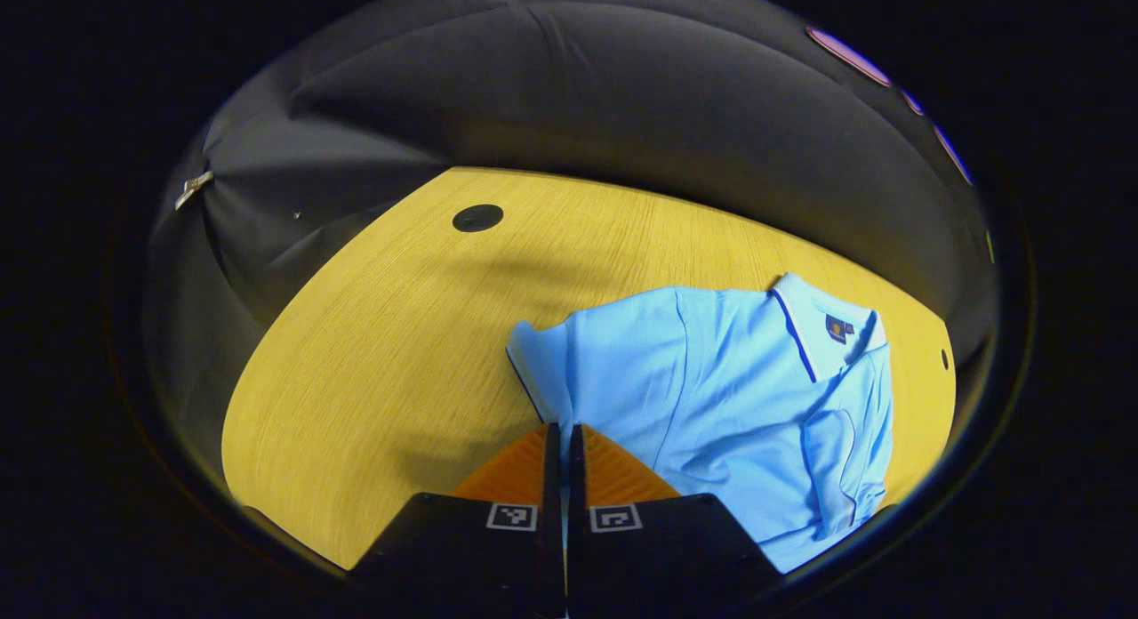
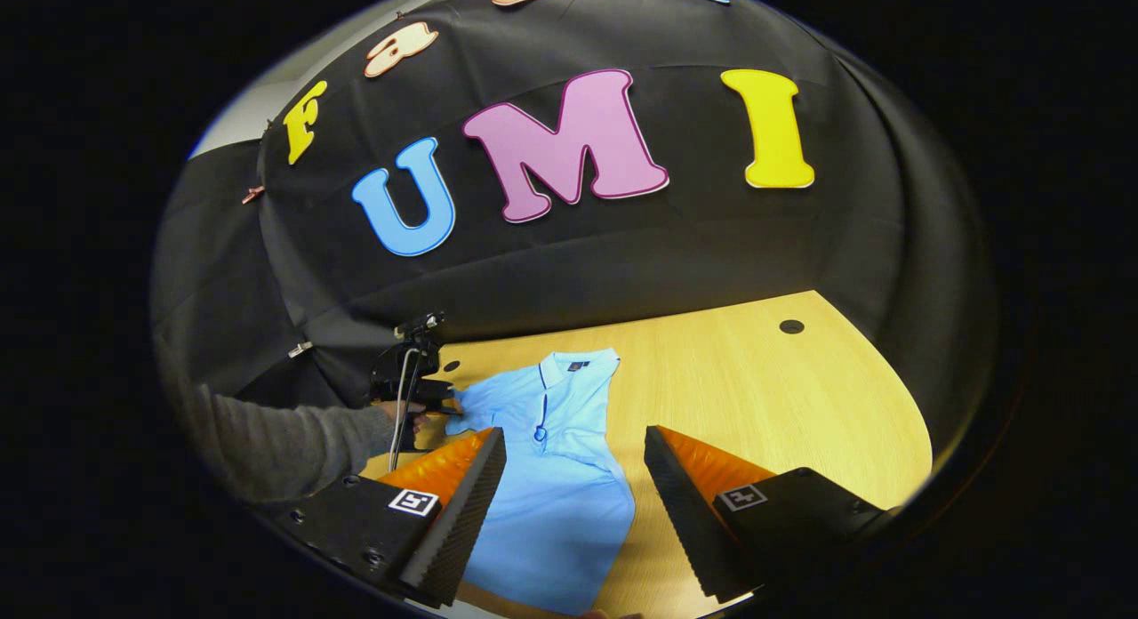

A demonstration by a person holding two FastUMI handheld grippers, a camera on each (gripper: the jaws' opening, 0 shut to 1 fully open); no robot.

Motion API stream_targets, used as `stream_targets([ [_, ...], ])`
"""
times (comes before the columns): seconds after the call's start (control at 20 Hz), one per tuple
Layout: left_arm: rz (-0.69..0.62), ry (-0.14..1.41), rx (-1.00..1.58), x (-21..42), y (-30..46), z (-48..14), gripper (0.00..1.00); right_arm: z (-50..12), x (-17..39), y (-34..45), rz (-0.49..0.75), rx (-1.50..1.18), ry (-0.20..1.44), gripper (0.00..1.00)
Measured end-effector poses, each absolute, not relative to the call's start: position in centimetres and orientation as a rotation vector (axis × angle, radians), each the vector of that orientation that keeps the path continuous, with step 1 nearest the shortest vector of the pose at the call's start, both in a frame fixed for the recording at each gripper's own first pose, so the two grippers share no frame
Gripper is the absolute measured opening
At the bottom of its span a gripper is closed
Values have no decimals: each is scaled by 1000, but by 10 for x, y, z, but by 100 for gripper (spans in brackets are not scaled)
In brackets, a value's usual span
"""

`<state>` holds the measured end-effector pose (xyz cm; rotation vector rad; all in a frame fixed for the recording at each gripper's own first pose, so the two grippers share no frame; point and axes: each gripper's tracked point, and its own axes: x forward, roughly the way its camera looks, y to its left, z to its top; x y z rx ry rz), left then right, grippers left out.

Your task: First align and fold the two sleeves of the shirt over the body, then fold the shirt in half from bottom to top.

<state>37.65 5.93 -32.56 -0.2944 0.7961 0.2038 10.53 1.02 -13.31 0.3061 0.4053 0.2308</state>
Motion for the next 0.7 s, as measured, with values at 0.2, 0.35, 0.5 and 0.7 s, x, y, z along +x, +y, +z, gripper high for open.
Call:
stream_targets([
  [0.2,185,774,-364,374,55,-323,6,-137,105,12,263,296,416,98],
  [0.35,165,692,-392,378,52,-302,6,-137,105,9,270,288,408,98],
  [0.5,100,601,-374,377,32,-266,6,-138,104,5,271,295,403,98],
  [0.7,-1,530,-347,372,-8,-230,6,-138,104,0,260,309,396,98],
])
